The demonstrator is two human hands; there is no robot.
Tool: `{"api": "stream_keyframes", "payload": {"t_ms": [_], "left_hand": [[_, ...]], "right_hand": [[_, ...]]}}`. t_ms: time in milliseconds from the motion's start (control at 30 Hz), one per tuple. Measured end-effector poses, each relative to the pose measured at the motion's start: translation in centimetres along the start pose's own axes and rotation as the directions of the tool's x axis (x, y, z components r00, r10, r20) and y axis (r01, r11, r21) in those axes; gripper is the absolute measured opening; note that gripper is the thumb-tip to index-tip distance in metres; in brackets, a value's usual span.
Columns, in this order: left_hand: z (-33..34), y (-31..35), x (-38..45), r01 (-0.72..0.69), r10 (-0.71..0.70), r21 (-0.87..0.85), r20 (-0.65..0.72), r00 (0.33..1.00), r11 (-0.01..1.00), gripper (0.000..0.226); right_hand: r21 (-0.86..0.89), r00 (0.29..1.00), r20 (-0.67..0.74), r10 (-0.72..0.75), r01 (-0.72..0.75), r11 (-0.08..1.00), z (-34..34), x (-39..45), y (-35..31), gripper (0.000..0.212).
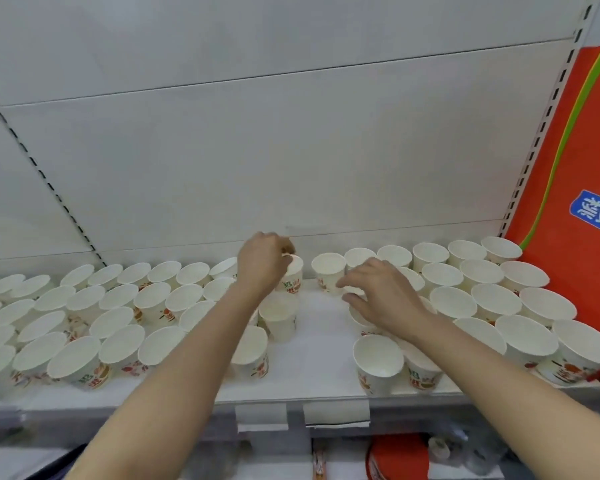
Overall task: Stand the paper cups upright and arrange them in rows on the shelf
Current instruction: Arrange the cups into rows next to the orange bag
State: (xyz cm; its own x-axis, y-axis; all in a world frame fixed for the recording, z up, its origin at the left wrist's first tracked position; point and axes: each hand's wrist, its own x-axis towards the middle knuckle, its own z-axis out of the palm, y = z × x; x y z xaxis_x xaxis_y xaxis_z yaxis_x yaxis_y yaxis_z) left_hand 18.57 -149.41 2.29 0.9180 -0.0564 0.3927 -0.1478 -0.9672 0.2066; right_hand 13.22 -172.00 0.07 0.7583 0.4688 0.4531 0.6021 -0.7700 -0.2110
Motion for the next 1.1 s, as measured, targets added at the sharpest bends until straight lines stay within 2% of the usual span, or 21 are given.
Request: {"api": "stream_keyframes", "payload": {"t_ms": [100,167,267,433,567,700,800,1000,1100], "left_hand": [[-3.0,-3.4,-0.3,0.108,-0.106,-0.012,0.118,0.987,0.994,0.014],[-4.0,-4.9,-0.5,0.113,-0.113,0.014,0.213,0.97,0.994,0.011],[-4.1,-6.3,-1.0,0.063,-0.078,0.054,0.335,0.939,0.997,0.005],[-2.2,-7.2,-1.5,-0.024,-0.003,0.054,0.449,0.894,0.998,0.017],[-1.0,-6.9,-1.7,-0.119,0.077,0.065,0.455,0.887,0.991,0.022],[-0.5,-6.2,-1.7,-0.179,0.136,0.063,0.426,0.894,0.982,0.009],[-0.1,-5.7,-1.7,-0.218,0.192,0.028,0.371,0.908,0.976,0.006],[1.2,-4.2,-2.3,-0.324,0.322,-0.06,0.373,0.87,0.944,0.01],[1.2,-4.6,-2.5,-0.329,0.358,-0.143,0.314,0.88,0.934,0.015]], "right_hand": [[0.044,0.984,0.168,-0.057,0.05,0.998,1.1,1.9,-3.1,0.022],[0.006,0.965,0.247,-0.088,0.089,0.996,2.5,3.1,-4.5,0.029],[-0.018,0.946,0.31,-0.091,0.102,0.995,4.4,4.2,-5.3,0.033],[-0.015,0.954,0.299,-0.032,0.038,0.999,4.9,4.9,-5.7,0.01],[-0.038,0.969,0.221,0.112,-0.107,0.994,3.3,4.0,-4.6,0.011],[-0.041,0.946,0.166,0.279,-0.276,0.96,2.4,3.6,-3.3,0.013],[-0.058,0.926,0.158,0.342,-0.337,0.94,2.9,3.5,-3.4,0.012],[-0.273,0.953,0.144,0.266,-0.22,0.936,4.7,4.0,-3.9,0.011],[-0.267,0.962,0.154,0.224,-0.178,0.947,4.5,3.6,-3.1,0.006]]}}
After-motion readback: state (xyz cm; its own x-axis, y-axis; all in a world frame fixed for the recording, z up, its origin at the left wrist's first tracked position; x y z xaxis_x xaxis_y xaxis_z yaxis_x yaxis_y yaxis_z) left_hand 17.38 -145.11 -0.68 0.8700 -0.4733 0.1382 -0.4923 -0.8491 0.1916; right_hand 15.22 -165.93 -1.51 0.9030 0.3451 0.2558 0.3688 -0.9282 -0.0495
